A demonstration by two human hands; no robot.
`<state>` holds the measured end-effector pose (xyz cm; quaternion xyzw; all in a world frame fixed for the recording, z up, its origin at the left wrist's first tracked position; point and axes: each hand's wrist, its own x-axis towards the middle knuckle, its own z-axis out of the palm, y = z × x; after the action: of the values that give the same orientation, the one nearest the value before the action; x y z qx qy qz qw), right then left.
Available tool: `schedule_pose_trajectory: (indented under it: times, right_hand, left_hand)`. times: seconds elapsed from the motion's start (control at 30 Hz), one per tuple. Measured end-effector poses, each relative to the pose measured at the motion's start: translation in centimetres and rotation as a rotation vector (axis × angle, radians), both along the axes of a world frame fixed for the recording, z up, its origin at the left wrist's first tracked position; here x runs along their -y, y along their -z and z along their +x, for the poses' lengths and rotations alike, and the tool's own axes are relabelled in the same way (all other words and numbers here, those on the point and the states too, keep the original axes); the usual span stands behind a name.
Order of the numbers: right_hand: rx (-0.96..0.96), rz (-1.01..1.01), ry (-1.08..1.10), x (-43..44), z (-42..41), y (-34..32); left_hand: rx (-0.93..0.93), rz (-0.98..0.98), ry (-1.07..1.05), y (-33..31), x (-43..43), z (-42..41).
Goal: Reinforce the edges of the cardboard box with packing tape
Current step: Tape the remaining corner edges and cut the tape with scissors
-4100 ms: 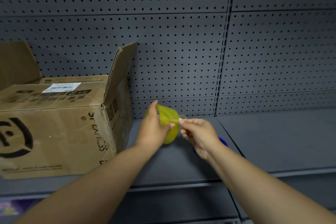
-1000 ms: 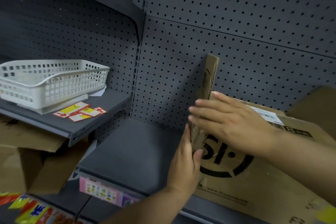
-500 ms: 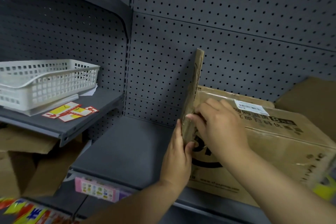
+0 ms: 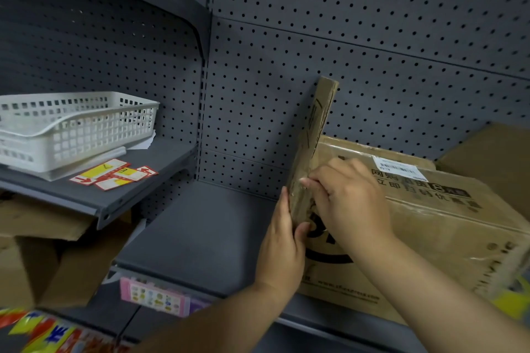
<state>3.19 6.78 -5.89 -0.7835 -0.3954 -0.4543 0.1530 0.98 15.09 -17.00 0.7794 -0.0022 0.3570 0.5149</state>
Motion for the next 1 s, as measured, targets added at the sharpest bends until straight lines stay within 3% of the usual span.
schedule_pose_trajectory:
  times: [0.27,0.37,0.47,0.53,0.6,1.0]
  right_hand:
    - [-0.323,-0.095,0.049,0.7,-0.5,-2.8]
    - [0.046,-0.230,-0.114,1.2,-1.0,-3.8]
    - [0.354,-0.737,-0.118,0.8,0.3,-4.4]
    - [0.367,-0.935,-0.034,0.3,1.1,-5.4]
    - [0.326,-1.012,-0.012,0.1,1.6,-6.0]
    - [0.324,-1.131,-0.097,-0.6,1.8,-6.7]
  left_hand:
    - [-0.034,0.030,0.016,-0.4,-0.1,-0.4]
    - [-0.024,0.034,0.040,-0.4,-0.3,-0.4]
    - [0.002,0.024,0.045,-0.2,-0.5,-0.1]
    - [-0.015,0.009,0.056,-0.2,-0.4,-0.1]
    - [-0.023,-0.010,0.062,-0.2,-0.2,0.0]
    - [-0.043,-0.134,0.110,1.1,-0.1,-0.2]
